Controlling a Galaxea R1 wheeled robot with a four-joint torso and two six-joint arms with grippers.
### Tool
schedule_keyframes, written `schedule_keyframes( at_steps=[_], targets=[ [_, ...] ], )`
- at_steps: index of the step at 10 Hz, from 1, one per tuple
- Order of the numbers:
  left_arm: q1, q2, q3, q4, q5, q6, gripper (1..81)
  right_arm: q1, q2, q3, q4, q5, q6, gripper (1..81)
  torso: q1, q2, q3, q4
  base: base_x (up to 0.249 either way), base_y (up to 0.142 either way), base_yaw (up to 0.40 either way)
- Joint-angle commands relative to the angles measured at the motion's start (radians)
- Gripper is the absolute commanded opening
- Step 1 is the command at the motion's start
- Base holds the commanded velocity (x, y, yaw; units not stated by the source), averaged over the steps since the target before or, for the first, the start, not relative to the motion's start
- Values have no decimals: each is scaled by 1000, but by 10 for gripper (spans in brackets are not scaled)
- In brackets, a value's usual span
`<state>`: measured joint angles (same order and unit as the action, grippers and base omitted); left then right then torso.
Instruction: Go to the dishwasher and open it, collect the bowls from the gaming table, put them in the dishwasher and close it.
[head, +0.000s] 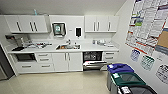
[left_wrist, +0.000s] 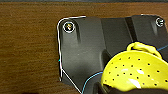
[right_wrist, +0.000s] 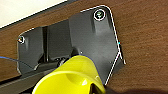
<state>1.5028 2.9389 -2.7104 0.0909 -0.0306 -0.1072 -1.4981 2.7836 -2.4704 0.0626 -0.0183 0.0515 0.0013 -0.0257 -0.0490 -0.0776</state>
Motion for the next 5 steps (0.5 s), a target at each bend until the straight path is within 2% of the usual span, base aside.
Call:
schedule_keyframes(
  at_steps=[1,5],
  targets=[
    [-48,-20,-3,6,51,1,10,61,-23,4,-4,-55,-4,10,0,0,0,0,168,0,0],
    [-48,-16,-3,9,49,1,10,67,-19,15,-4,-54,-4,10,0,0,0,0,168,0,0]
  ],
)
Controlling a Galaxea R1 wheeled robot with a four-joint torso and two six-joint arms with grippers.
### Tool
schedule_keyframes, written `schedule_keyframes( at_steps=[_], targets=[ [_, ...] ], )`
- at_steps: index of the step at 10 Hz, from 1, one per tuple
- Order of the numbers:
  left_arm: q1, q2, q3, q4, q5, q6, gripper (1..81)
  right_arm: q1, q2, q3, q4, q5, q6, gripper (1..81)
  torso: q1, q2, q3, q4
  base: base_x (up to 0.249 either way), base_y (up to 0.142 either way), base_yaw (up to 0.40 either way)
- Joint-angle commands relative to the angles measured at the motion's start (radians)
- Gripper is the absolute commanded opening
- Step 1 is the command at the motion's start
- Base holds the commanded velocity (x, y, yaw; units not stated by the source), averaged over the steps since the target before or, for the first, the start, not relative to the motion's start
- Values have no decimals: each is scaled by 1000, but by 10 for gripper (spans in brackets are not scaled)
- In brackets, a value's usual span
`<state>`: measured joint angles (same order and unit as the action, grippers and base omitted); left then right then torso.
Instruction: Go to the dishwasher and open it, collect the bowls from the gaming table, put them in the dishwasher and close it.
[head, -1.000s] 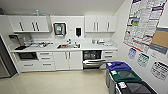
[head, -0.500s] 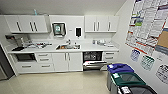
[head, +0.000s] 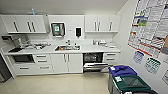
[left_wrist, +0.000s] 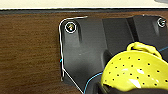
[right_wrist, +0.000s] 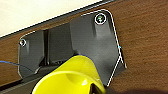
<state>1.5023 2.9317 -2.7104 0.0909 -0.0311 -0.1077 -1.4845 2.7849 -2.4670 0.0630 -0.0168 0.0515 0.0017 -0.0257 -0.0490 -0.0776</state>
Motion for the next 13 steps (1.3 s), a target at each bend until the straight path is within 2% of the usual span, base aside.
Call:
schedule_keyframes(
  at_steps=[1,13],
  targets=[
    [-47,-5,-3,10,53,3,10,52,-20,10,-5,-55,-4,10,0,0,0,0,168,0,0],
    [-46,1,-3,12,57,3,10,58,-12,2,-8,-60,-5,10,0,0,0,0,153,0,0]
  ],
)
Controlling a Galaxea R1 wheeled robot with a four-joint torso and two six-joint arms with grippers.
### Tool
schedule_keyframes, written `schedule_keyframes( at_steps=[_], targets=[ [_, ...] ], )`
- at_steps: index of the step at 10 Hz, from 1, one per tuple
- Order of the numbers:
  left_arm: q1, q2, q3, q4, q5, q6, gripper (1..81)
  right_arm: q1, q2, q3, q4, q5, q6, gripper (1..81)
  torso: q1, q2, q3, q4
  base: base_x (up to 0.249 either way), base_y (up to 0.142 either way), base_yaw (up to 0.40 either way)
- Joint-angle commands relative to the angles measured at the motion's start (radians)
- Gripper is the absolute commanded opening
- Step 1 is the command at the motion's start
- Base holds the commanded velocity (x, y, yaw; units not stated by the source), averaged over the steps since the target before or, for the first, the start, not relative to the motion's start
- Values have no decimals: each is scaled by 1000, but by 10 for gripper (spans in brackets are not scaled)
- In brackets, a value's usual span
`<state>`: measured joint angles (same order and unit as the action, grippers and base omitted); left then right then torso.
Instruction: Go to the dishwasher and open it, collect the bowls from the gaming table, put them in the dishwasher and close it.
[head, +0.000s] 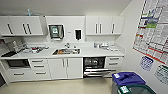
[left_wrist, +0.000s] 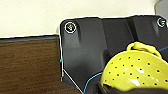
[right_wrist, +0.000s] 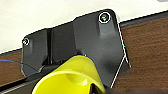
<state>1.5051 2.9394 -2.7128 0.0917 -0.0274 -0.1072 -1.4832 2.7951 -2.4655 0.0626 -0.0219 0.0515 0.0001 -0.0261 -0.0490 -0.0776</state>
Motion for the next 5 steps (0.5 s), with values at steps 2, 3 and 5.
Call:
schedule_keyframes(
  at_steps=[2,3,5],
  targets=[
    [-50,-6,-1,11,54,3,10,57,-23,1,-6,-55,-4,10,0,-1,0,0,138,0,0],
    [-49,-6,-1,11,54,3,10,59,-23,1,-6,-55,-4,10,0,-1,0,0,138,0,0],
    [-49,-6,-1,10,54,3,10,57,-23,1,-6,-55,-4,10,2,1,-1,0,138,0,0]
  ],
)
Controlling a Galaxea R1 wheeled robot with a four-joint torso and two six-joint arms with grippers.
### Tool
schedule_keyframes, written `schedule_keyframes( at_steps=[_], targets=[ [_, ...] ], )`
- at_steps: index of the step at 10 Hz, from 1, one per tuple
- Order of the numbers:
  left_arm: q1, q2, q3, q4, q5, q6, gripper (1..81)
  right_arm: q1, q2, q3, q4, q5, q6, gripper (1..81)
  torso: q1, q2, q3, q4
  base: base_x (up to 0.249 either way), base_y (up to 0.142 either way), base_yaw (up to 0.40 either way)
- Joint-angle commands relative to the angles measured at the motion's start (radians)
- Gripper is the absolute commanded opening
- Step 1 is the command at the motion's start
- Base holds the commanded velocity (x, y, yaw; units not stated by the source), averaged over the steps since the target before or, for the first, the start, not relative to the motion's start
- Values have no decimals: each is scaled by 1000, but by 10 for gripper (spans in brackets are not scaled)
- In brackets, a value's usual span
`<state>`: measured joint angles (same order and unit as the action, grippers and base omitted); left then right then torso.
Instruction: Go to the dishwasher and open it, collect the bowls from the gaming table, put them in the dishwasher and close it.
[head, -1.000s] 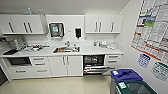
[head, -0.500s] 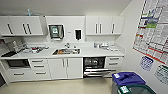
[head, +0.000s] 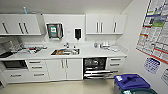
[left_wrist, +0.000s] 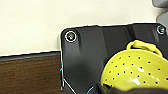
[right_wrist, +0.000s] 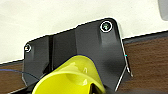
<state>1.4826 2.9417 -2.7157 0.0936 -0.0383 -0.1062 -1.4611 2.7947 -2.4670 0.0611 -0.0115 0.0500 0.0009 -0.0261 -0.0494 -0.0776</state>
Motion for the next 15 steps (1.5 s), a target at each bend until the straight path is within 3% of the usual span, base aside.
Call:
schedule_keyframes(
  at_steps=[1,15],
  targets=[
    [-26,-9,2,8,64,2,10,35,-24,2,-4,-65,-4,10,0,0,0,0,138,0,0],
    [-21,-10,2,8,63,2,10,37,-22,2,-4,-64,-3,10,0,0,0,0,140,0,0]
  ],
)
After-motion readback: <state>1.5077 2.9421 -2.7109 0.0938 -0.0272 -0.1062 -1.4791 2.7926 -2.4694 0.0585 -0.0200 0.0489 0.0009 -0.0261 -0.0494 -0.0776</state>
